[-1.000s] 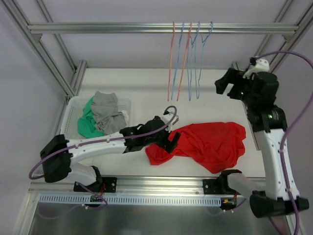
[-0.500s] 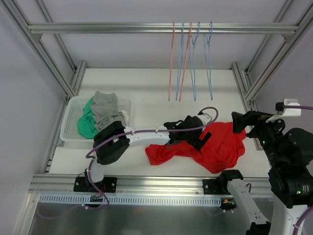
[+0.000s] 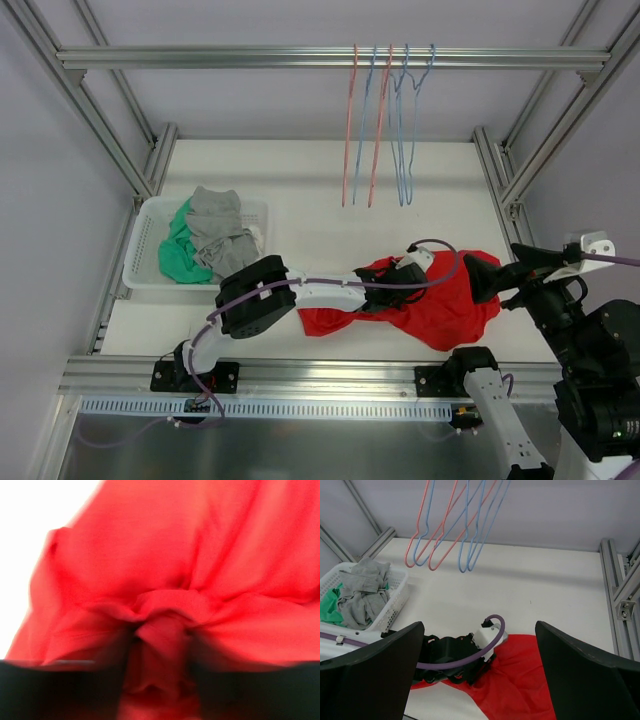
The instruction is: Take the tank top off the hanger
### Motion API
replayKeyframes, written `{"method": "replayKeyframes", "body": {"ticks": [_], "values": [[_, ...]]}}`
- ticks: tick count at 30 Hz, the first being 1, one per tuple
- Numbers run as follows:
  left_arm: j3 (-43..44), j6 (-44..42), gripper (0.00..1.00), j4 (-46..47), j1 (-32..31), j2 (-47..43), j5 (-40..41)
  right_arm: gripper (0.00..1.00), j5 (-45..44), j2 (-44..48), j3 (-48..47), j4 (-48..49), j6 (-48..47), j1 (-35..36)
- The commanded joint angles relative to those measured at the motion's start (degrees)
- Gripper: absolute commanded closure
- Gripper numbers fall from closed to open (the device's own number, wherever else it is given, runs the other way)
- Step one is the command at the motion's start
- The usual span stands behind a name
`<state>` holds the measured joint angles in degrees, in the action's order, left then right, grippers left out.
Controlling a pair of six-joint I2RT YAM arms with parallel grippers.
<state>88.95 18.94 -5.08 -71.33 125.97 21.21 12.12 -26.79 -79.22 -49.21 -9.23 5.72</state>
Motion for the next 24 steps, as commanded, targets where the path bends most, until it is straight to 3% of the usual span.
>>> {"method": "replayKeyframes", "body": {"ticks": [1, 3, 7, 11, 16, 24], "values": [[-8.5, 3.9, 1.00, -8.9, 0.0, -5.3, 4.9, 0.00, 1.8, 1.2, -1.8, 1.2, -0.1, -0.3], [-11.9, 5.1, 1.00, -9.2, 0.0, -9.7, 8.9, 0.01, 1.6, 1.6, -1.4, 1.6, -0.2, -0.3], [-20.3, 6.5, 1.00, -11.5, 0.3, -27.3, 16.7, 0.00, 1.7, 2.4, 0.4, 2.9, 0.3, -0.2], [-22.9, 5.4, 1.00, -14.9, 1.8, -43.1, 22.6, 0.00, 2.3, 3.4, 2.6, 4.6, 1.7, -0.3], [-21.3, 2.5, 1.00, -18.7, 5.8, -59.0, 25.6, 0.01, 2.5, 4.3, 3.9, 6.3, 2.4, -0.2], [-6.9, -7.4, 1.00, -22.9, 13.5, -67.0, 27.7, 0.01, 3.0, 3.4, 2.5, 7.4, 2.9, -0.2]]}}
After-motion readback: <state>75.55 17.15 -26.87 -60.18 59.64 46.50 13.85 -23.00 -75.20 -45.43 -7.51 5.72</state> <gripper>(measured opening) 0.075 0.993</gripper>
